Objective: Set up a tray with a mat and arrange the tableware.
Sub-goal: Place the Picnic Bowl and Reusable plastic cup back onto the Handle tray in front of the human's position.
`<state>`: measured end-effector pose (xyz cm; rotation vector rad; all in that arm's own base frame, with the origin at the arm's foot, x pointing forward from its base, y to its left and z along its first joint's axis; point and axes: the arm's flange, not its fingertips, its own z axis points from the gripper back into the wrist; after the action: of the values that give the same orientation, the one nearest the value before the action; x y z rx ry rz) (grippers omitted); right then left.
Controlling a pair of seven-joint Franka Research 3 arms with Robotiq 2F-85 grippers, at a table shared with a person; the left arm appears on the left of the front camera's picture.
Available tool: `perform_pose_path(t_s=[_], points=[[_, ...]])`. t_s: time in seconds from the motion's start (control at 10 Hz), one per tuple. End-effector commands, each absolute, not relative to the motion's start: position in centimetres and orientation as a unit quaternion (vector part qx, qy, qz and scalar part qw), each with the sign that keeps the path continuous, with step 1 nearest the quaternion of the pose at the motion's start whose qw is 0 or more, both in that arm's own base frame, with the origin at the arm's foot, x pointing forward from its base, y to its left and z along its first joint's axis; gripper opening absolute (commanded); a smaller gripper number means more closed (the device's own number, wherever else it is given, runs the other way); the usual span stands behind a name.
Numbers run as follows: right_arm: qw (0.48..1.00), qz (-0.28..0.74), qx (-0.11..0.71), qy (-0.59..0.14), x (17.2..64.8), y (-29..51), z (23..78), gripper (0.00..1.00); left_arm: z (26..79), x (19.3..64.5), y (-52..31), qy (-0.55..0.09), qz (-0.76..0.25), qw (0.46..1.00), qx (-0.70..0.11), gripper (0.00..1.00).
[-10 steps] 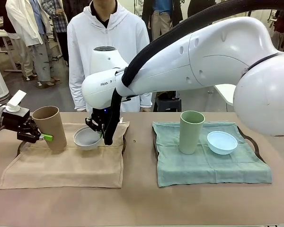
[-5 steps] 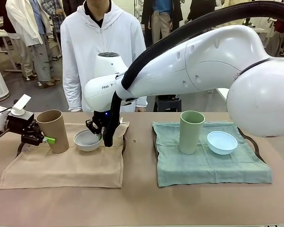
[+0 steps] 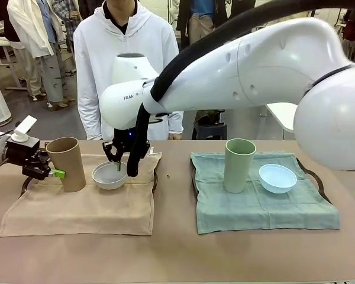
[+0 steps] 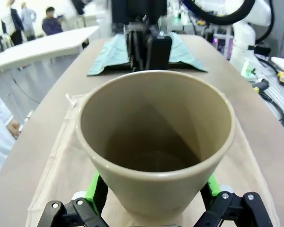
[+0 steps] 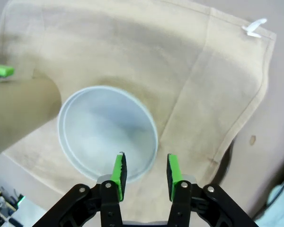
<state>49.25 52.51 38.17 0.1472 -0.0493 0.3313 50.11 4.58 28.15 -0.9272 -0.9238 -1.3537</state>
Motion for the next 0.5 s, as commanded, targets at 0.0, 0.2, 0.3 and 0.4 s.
perform_pose_path(t_s=[0.0,0.2,0.3,0.4], points=[[0.986,0.154,0.053,-0.038,47.3,51.5,40.1,0.56,29.7,49.8,6.1,-0.37,-0.569,0.621,-0.392,1.0],[0.986,0.149,0.056,-0.045,46.1,50.7,41.5,0.76,30.7,48.9,7.5,-0.331,-0.578,0.654,-0.359,1.0],[0.986,0.147,0.056,-0.047,45.5,50.1,42.2,1.0,32.0,48.0,8.2,-0.289,-0.587,0.685,-0.321,1.0],[0.987,0.144,0.054,-0.049,44.9,49.5,42.9,1.0,33.4,47.0,8.6,-0.242,-0.588,0.716,-0.288,1.0]])
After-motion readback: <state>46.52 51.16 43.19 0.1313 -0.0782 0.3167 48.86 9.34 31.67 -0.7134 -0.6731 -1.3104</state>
